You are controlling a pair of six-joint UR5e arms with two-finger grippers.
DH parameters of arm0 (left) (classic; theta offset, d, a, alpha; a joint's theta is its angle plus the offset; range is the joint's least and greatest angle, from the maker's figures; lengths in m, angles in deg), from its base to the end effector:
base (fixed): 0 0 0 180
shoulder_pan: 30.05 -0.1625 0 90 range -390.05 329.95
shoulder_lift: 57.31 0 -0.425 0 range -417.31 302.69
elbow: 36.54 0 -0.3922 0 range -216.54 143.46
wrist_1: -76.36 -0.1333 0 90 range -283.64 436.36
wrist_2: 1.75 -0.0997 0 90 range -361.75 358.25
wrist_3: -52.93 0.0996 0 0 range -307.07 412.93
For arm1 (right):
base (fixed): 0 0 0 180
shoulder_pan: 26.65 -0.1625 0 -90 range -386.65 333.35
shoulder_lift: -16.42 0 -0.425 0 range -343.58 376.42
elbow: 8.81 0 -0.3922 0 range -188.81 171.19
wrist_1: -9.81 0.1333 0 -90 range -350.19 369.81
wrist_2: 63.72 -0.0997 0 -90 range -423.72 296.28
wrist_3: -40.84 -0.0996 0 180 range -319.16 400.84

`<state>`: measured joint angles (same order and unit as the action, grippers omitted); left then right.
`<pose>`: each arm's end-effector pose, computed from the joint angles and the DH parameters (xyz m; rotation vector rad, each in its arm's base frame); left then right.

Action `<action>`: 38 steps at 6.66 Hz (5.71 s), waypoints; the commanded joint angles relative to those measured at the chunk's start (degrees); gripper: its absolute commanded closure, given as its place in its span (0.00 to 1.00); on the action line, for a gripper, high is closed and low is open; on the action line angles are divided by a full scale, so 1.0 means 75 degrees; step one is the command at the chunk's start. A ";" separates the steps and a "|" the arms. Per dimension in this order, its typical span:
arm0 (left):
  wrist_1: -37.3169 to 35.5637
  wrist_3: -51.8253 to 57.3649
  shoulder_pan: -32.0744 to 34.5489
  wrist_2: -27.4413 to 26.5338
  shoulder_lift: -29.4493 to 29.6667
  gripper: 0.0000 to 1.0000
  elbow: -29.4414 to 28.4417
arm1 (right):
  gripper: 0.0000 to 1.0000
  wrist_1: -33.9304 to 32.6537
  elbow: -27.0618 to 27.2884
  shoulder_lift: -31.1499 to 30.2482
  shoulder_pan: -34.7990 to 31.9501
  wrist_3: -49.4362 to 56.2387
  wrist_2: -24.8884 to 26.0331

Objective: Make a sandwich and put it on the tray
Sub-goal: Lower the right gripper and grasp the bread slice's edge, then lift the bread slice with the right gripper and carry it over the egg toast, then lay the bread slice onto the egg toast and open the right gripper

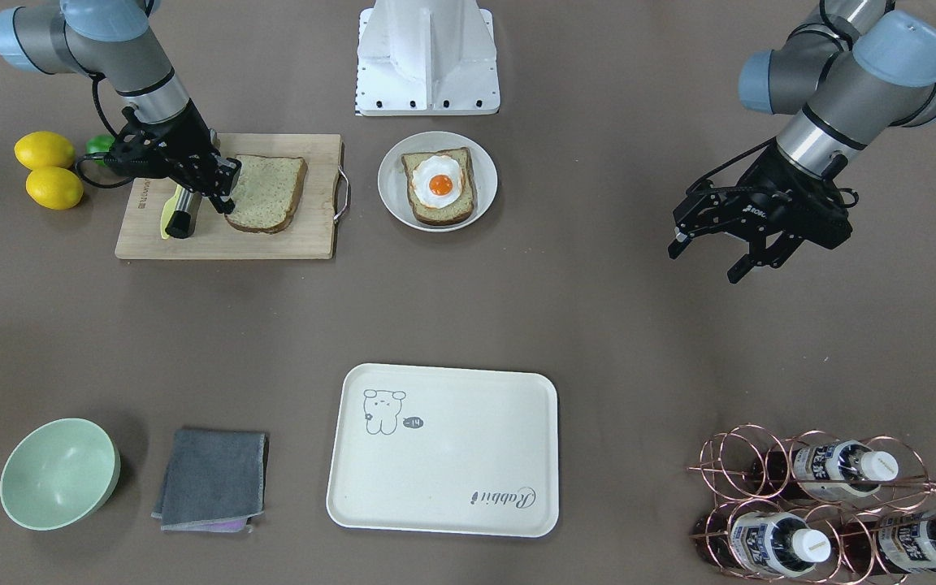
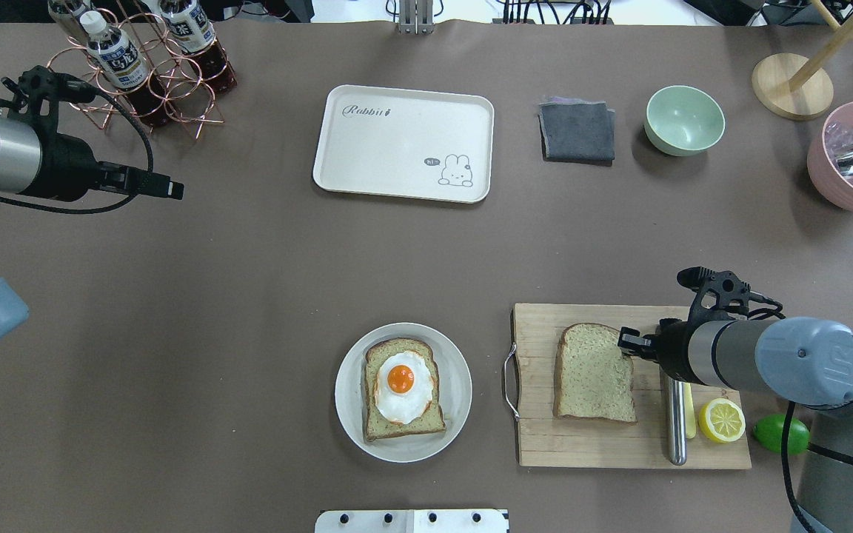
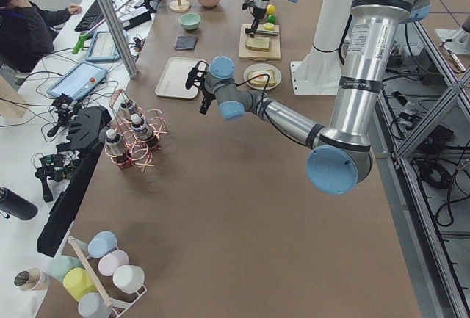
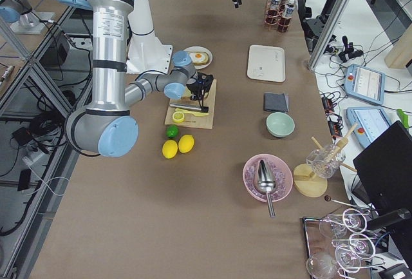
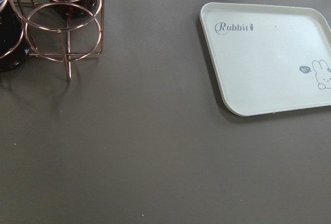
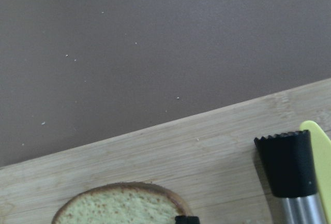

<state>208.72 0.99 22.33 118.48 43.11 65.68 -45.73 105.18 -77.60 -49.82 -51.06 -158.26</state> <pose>0.2753 -0.4935 0.3755 0.4533 1.1083 0.0798 -0.3897 -0.3032 0.4292 0.1039 -0.9525 0.3662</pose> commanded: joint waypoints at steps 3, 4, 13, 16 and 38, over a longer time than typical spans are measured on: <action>0.0000 0.0000 0.0000 0.0000 0.0005 0.02 0.0000 | 1.00 0.0000 0.0419 0.0090 -0.0668 0.0113 -0.0632; 0.0000 -0.0012 0.0000 0.0000 0.0005 0.02 0.0000 | 1.00 -0.0012 0.0561 0.0299 -0.1264 0.0113 -0.1391; -0.0058 -0.0326 0.0012 0.0094 -0.0124 0.02 -0.0094 | 1.00 -0.1383 0.0259 0.3825 -0.0397 0.0531 -0.1497; -0.0058 -0.0387 0.0105 0.0281 -0.0288 0.02 -0.0070 | 1.00 -0.1348 -0.0374 0.4366 0.0381 0.1352 -0.0883; -0.0058 -0.0633 0.0070 0.0281 -0.0160 0.02 -0.0082 | 0.00 -0.1405 -0.1221 0.4261 0.0490 0.2116 0.0080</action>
<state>208.32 -3.76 22.86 120.58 41.86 65.08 -55.57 94.83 -46.03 -44.73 -35.66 -156.59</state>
